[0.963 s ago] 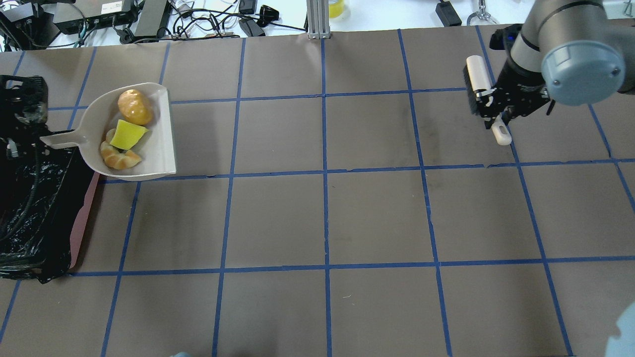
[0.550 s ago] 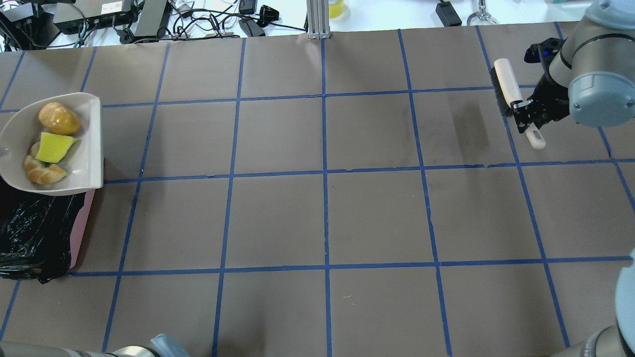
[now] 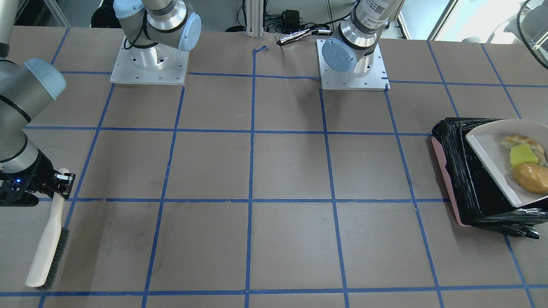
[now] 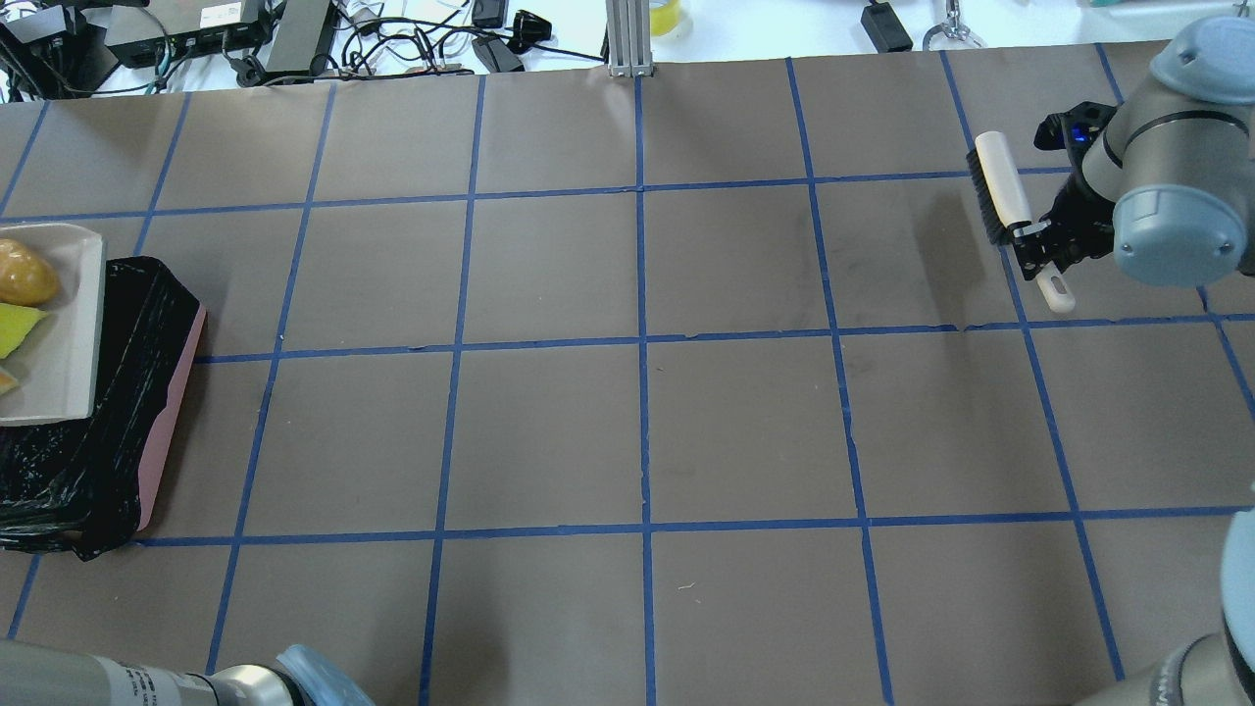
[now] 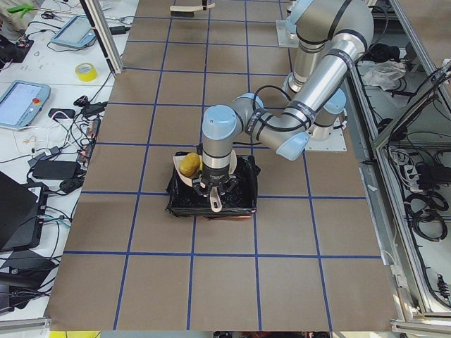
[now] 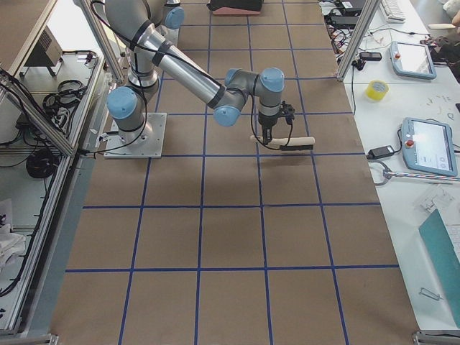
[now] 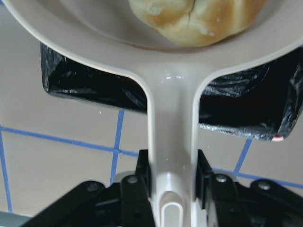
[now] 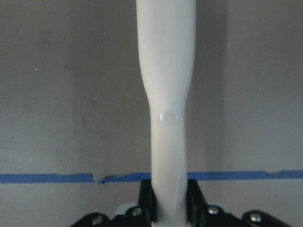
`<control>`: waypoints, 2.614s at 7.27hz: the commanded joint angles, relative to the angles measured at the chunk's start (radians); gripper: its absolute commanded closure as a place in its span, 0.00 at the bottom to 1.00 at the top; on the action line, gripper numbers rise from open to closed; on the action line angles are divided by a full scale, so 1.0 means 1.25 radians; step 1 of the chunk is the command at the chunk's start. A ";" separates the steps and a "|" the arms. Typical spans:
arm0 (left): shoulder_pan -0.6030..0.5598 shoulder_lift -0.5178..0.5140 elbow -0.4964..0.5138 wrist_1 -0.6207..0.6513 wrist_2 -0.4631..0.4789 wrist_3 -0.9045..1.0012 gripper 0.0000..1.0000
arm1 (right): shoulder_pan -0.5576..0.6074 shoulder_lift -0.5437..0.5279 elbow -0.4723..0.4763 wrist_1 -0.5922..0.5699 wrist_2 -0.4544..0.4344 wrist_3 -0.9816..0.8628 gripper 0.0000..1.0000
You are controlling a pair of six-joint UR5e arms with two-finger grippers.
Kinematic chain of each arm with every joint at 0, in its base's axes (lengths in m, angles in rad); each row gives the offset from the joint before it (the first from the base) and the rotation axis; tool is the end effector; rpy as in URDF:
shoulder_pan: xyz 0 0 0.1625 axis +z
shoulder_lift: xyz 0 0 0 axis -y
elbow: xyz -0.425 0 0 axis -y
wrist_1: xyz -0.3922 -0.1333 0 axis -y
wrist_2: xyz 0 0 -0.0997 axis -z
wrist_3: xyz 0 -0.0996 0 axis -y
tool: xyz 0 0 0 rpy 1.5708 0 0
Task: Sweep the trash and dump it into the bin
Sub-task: 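Tip the dustpan over the trash bag with the left gripper to dump contents, then set the empty dustpan down with left gripper while right sets down brush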
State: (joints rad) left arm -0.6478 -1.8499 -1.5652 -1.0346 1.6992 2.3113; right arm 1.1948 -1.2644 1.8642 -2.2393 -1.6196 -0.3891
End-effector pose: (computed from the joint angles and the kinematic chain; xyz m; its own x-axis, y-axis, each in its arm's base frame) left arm 0.4190 -0.4682 0.3956 -0.1825 0.9772 -0.1082 0.9417 0.2054 0.2665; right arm -0.0855 -0.5664 0.2539 -0.9974 -0.0098 0.0711 -0.0130 0.9989 -0.0451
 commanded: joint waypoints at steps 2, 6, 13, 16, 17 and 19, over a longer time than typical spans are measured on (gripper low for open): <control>-0.003 -0.021 -0.008 0.162 0.097 0.131 1.00 | -0.002 -0.003 0.011 0.008 0.003 0.015 1.00; -0.135 -0.038 -0.006 0.228 0.358 0.276 1.00 | -0.004 0.005 0.019 0.007 0.026 0.013 1.00; -0.223 -0.061 0.038 0.535 0.238 0.347 1.00 | -0.007 -0.003 0.021 0.048 0.021 0.008 0.19; -0.378 -0.061 0.114 0.347 0.160 0.046 1.00 | -0.008 -0.022 -0.008 0.073 0.022 0.008 0.01; -0.423 -0.063 0.115 0.276 0.139 -0.144 1.00 | 0.001 -0.053 -0.055 0.158 0.024 0.009 0.01; -0.457 -0.094 0.104 0.195 -0.121 -0.301 1.00 | 0.043 -0.068 -0.239 0.381 0.027 0.022 0.01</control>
State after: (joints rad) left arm -1.1893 -1.9412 -1.4298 -0.7165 1.7550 2.0877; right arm 1.2110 -1.3373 1.6998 -1.9430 -1.5875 -0.3741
